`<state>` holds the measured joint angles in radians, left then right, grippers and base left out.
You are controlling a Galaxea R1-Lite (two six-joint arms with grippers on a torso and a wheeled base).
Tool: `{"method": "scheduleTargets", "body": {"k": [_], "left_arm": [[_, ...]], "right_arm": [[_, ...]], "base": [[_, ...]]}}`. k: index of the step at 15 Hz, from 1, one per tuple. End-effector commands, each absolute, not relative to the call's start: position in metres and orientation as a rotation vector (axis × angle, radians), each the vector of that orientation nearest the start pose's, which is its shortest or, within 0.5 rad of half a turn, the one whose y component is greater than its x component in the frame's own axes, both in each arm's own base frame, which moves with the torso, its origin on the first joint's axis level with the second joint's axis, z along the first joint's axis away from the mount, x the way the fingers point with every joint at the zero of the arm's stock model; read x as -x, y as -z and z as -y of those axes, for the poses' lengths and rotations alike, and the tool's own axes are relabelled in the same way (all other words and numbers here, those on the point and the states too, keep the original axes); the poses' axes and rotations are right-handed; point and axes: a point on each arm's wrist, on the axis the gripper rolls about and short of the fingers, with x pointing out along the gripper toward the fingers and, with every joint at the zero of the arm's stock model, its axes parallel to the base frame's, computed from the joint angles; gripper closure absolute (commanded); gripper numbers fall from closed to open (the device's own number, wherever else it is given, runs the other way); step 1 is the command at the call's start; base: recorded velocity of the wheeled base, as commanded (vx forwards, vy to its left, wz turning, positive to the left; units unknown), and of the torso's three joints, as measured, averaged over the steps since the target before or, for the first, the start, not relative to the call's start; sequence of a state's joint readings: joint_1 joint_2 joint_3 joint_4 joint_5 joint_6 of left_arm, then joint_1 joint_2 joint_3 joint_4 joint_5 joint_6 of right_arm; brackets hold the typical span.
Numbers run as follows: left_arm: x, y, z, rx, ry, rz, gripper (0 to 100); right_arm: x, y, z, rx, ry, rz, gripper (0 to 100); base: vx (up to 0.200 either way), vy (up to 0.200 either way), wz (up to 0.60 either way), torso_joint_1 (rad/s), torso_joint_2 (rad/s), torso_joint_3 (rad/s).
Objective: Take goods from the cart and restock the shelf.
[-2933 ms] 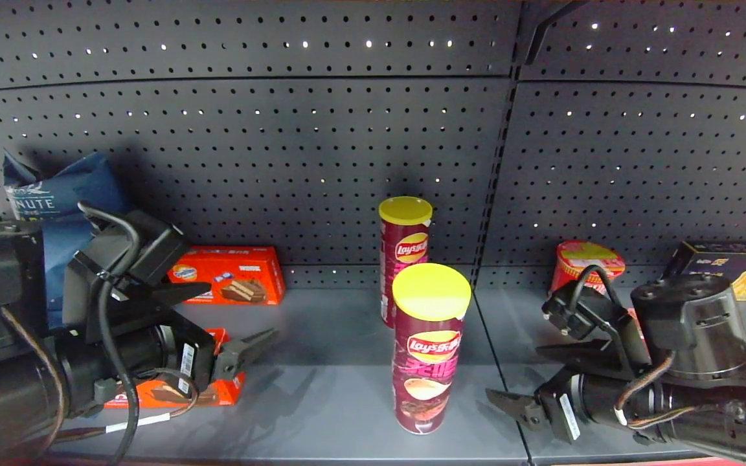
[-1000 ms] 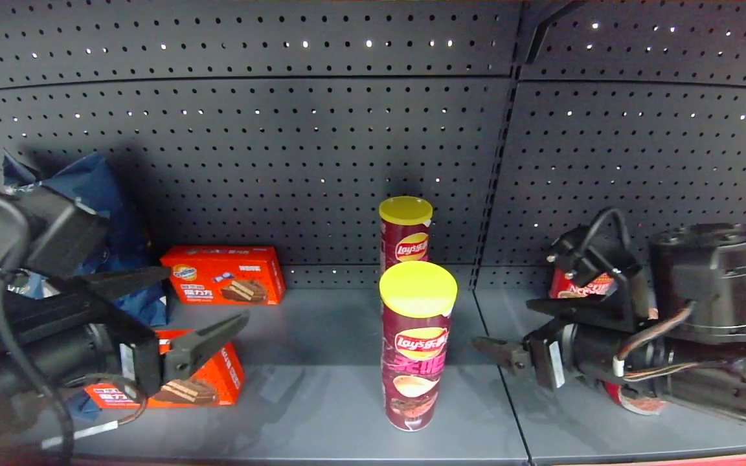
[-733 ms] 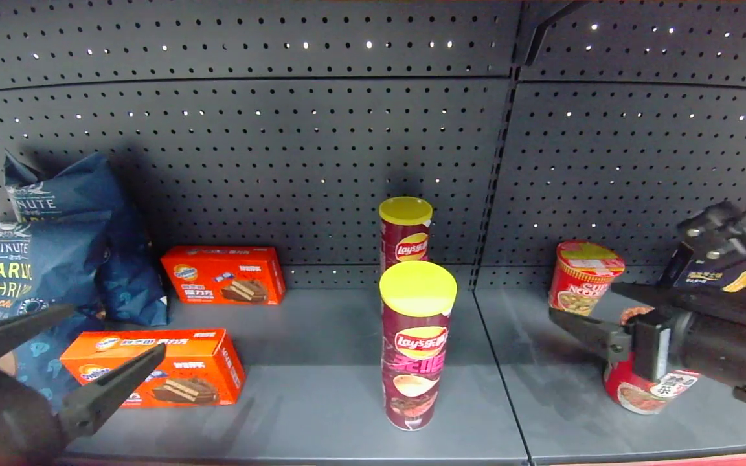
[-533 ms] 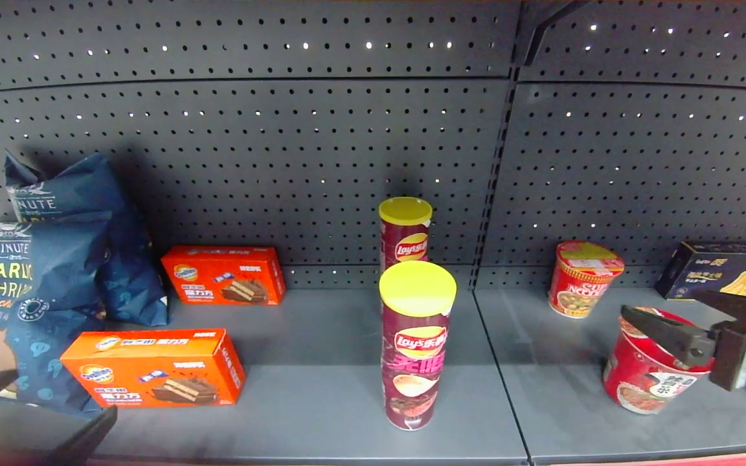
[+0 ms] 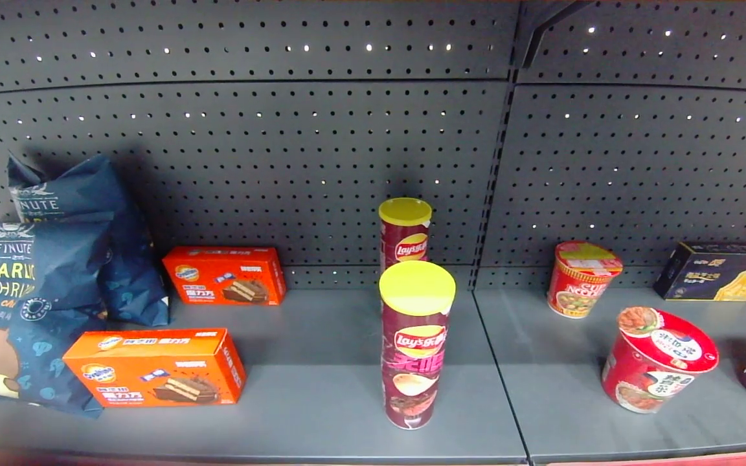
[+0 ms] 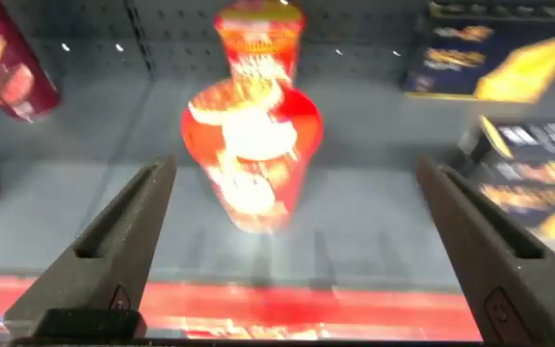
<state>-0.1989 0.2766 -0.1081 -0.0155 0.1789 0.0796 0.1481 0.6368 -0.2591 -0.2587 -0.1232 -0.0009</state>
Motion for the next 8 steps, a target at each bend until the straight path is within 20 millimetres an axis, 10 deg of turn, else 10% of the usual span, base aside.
{"method": "scheduleTargets", "body": {"k": [1,8], "left_arm": [[0.022,-0.097,-0.008,-0.091,0.019,-0.064,0],[0.015,-0.082,-0.007,-0.052,0.027,-0.040,0]], "right_arm": [[-0.013,-0.164,0.001,0.020,-0.011,0.003,0],[0.015,-0.087,0.005,0.031,0.006,-0.003,0]], "base": [[0.000,0.000,0.00,0.000,0.00,0.000],[0.000,0.000,0.00,0.000,0.00,0.000]]}}
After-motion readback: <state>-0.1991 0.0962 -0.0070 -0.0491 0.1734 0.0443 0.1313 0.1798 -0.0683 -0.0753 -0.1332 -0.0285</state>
